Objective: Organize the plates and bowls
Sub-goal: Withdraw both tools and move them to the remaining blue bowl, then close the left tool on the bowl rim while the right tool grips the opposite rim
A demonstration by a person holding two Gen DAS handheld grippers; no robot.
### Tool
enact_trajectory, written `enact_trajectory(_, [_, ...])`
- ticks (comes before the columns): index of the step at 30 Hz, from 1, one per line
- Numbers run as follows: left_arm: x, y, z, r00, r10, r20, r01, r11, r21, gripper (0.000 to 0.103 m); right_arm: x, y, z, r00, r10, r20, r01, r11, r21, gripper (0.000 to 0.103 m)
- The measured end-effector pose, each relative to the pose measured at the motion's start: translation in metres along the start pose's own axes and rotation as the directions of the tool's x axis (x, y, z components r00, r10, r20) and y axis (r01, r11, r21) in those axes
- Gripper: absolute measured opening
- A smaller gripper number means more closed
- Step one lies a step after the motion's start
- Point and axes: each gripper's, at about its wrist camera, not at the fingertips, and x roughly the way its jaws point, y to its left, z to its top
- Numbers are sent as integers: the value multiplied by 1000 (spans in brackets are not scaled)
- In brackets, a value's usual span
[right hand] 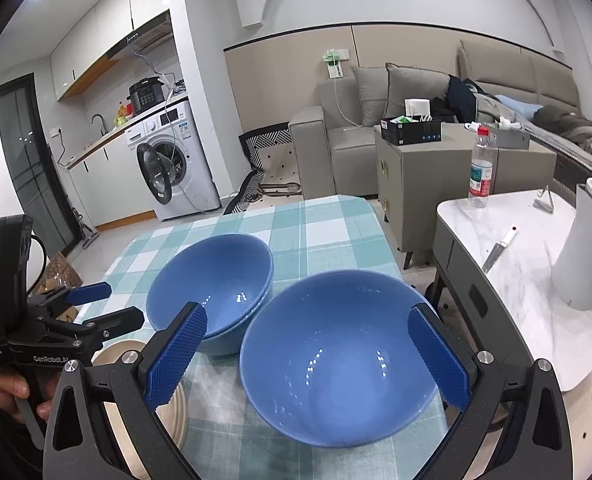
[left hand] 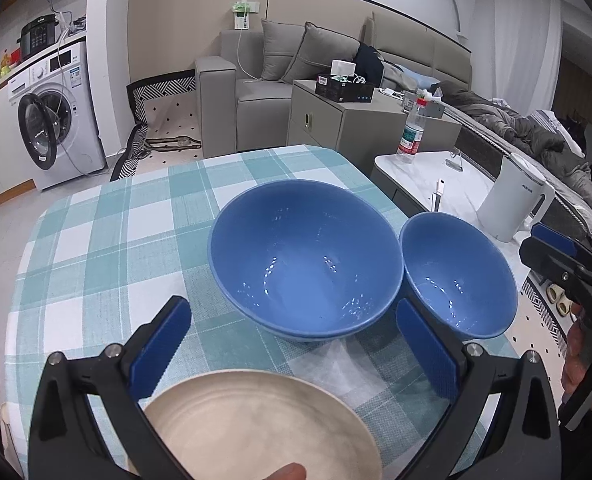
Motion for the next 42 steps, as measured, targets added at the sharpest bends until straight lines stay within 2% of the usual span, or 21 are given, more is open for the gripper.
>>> enact_trajectory(5, [0,-11,-3,1000,13,4,-13,1000,17,103,-13,-3,4,1000,-2,24,2,1000,-27,102])
enact_trajectory(13, [3,-26,-6,1000,7,2,-7,999,33,103,-17,-19,-1,999,-38,3,38,999,-17,102])
enact_trajectory(30, [16,-74,-15,997,-74,-34,77,993,89,101,-4,-54,-9,997,-62,-52,64,997,48,102])
enact_trajectory(32, [18,-80,-17,996,-78,-41,82,992,96,96,0,-58,-10,996,-65,-63,69,996,60,102])
enact_trajectory(34, [20,-83,-17,996,-80,-47,84,991,100,95,3,-62,-12,995,-64,-72,68,995,68,102])
enact_trajectory(37, [22,-89,-18,994,-93,-62,99,990,104,85,7,-65,-14,995,-58,-79,64,995,79,102])
enact_trajectory(39, [24,-92,-19,993,-95,-72,102,989,107,82,9,-66,-15,995,-58,-86,65,995,78,102])
enact_trajectory(42, [30,-96,-21,989,-107,-99,117,987,106,68,12,-66,-16,994,-52,-93,59,995,79,100])
